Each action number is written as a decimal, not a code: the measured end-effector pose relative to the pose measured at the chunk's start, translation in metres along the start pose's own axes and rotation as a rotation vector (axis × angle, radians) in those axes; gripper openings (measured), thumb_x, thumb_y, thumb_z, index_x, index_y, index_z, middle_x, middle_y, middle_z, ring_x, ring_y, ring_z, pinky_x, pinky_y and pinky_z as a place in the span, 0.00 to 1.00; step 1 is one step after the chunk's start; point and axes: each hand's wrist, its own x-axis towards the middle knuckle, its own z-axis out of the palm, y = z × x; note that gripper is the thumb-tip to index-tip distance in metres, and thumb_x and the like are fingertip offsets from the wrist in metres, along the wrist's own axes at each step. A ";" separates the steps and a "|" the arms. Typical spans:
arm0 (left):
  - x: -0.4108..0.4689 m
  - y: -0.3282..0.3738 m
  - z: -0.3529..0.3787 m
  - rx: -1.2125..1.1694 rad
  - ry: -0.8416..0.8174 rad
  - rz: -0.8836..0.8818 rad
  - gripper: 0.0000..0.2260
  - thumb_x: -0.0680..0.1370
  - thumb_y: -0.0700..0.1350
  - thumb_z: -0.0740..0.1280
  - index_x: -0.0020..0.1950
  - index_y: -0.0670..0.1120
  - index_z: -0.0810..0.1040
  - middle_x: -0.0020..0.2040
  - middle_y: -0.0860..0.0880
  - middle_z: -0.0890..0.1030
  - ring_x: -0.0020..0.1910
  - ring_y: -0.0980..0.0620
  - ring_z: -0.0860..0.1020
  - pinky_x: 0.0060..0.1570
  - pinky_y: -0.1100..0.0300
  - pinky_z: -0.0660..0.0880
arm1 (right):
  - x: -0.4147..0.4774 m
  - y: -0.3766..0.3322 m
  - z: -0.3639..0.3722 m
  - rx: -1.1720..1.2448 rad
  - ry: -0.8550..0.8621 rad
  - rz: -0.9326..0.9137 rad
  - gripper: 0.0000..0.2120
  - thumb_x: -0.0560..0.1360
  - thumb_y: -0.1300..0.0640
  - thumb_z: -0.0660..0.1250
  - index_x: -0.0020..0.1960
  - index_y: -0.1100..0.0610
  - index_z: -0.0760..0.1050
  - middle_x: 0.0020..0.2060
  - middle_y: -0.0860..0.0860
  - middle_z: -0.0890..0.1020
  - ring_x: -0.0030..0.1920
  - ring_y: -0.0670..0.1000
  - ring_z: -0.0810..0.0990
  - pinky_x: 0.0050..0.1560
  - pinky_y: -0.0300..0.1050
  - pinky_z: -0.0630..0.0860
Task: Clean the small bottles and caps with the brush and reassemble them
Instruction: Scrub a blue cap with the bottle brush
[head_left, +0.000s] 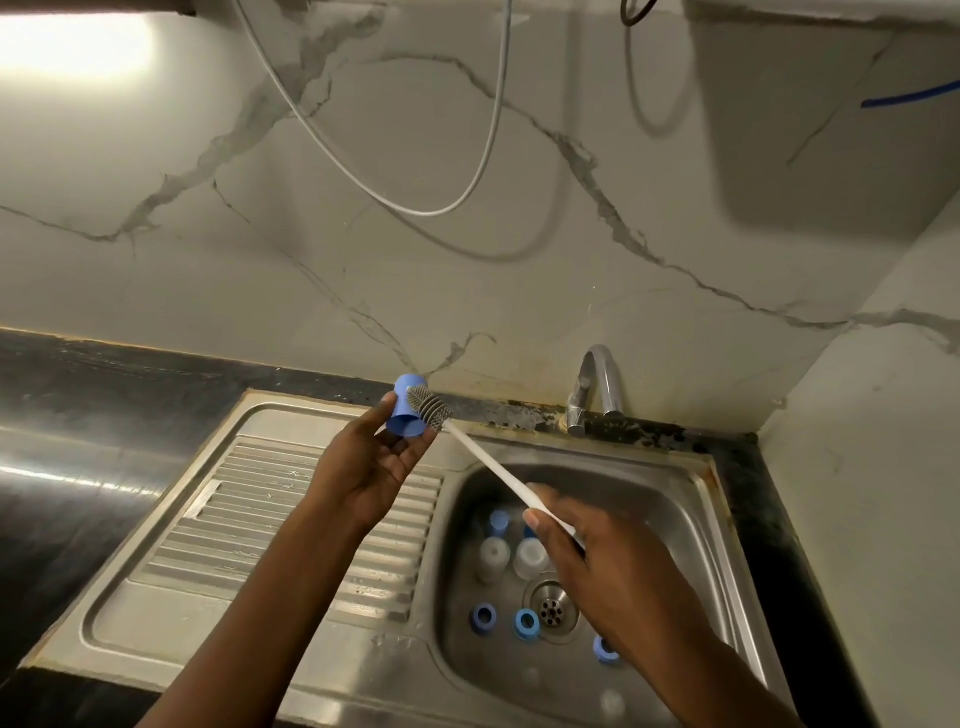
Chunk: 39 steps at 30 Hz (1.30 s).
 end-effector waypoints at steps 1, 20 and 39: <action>-0.002 -0.003 0.001 -0.011 -0.018 -0.016 0.16 0.84 0.41 0.67 0.69 0.35 0.75 0.59 0.33 0.84 0.51 0.40 0.87 0.55 0.46 0.83 | 0.002 -0.001 0.000 -0.001 0.004 0.007 0.21 0.82 0.35 0.55 0.72 0.37 0.72 0.32 0.41 0.78 0.41 0.33 0.79 0.35 0.32 0.74; 0.000 -0.005 0.002 0.051 0.008 -0.023 0.19 0.81 0.41 0.71 0.69 0.34 0.77 0.61 0.34 0.83 0.54 0.39 0.86 0.53 0.45 0.84 | 0.012 0.000 0.004 -0.021 0.037 -0.035 0.23 0.81 0.34 0.55 0.72 0.38 0.73 0.35 0.41 0.80 0.38 0.40 0.82 0.38 0.34 0.78; -0.012 -0.018 0.004 -0.049 -0.111 -0.124 0.21 0.82 0.45 0.69 0.73 0.37 0.73 0.65 0.35 0.82 0.63 0.40 0.83 0.63 0.46 0.80 | 0.024 -0.010 -0.002 -0.064 0.081 -0.024 0.20 0.84 0.38 0.58 0.73 0.42 0.74 0.35 0.42 0.80 0.36 0.40 0.81 0.39 0.33 0.79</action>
